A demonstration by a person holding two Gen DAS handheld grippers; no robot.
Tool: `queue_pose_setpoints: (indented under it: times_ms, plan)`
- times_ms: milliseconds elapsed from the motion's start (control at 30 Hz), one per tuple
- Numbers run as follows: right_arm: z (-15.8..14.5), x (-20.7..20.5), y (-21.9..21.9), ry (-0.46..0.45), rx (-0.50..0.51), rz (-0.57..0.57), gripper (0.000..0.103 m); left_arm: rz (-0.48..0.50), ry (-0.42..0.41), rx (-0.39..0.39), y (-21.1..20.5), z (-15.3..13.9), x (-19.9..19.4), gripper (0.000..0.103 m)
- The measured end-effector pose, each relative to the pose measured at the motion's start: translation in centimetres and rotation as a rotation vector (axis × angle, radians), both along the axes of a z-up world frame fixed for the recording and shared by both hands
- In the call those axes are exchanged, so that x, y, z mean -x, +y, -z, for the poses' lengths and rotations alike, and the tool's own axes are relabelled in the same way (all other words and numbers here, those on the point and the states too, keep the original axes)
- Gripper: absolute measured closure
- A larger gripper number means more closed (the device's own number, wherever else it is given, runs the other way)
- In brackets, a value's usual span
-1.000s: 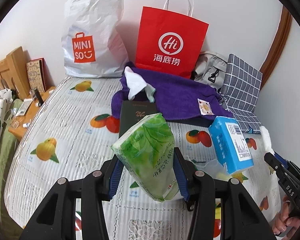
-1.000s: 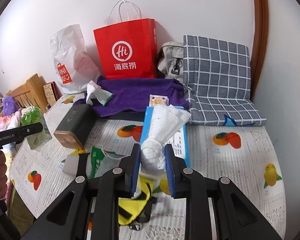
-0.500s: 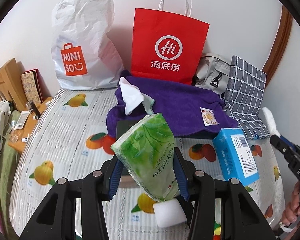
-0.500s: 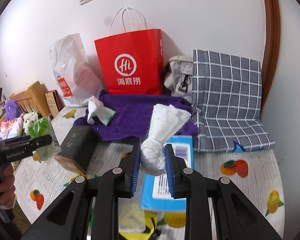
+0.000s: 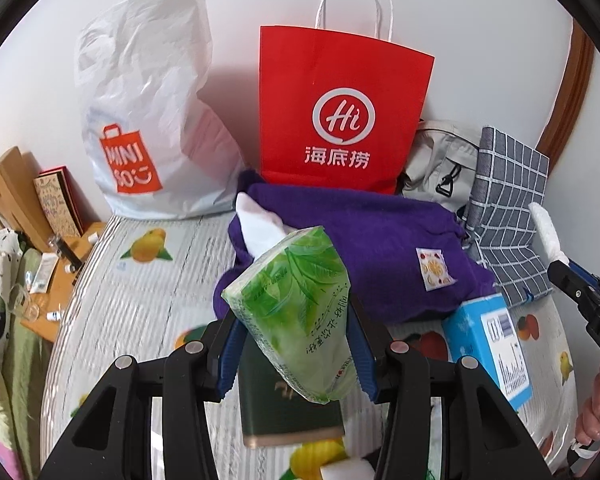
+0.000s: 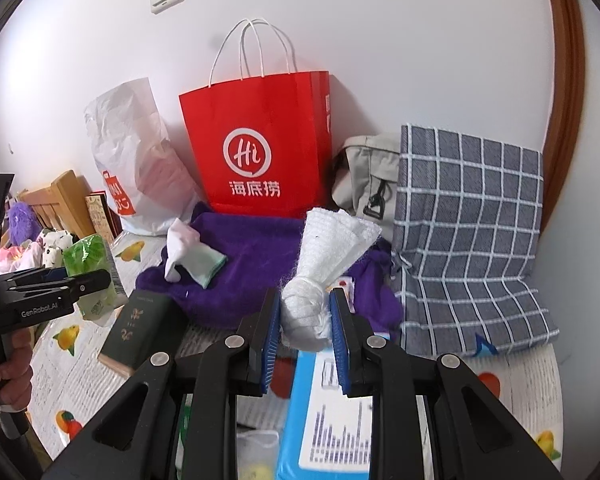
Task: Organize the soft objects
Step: 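Carry the green tissue pack and mesh bag with both tools toward the purple towel, then open the left tool over the purple towel while the right tool releases the mesh bag there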
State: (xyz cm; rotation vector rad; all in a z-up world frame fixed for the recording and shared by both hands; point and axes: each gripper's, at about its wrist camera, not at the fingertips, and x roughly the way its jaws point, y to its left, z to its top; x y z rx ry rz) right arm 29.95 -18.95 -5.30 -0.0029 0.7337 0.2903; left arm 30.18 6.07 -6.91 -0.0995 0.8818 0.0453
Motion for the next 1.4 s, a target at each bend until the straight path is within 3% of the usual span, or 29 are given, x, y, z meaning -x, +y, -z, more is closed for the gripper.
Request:
queue_pose_setpoints:
  times_ms: [233, 400, 600, 767, 1400]
  plan:
    - [-1.1, -3.3, 0.8, -0.007, -0.018, -0.031, 0.078, 0.022, 0.011, -0.026, -0.2, 0.1, -3.9, 0.058]
    - [-0.2, -6.0, 1.3, 0.025, -0.041, -0.067, 0.078, 0.040, 0.036, -0.037, -0.1, 1.0, -6.7, 0.058]
    - [3.2, -9.0, 2.3, 0.108, -0.030, -0.096, 0.078, 0.047, 0.096, -0.035, 0.0, 3.4, -9.6, 0.058]
    - [6.4, -10.6, 3.2, 0.187, -0.015, -0.141, 0.078, 0.070, 0.157, 0.021, 0.6, 5.6, -11.2, 0.058]
    - [12.6, -12.9, 4.5, 0.355, 0.052, -0.137, 0.078, 0.061, 0.314, 0.028, 0.8, 10.7, -13.7, 0.057]
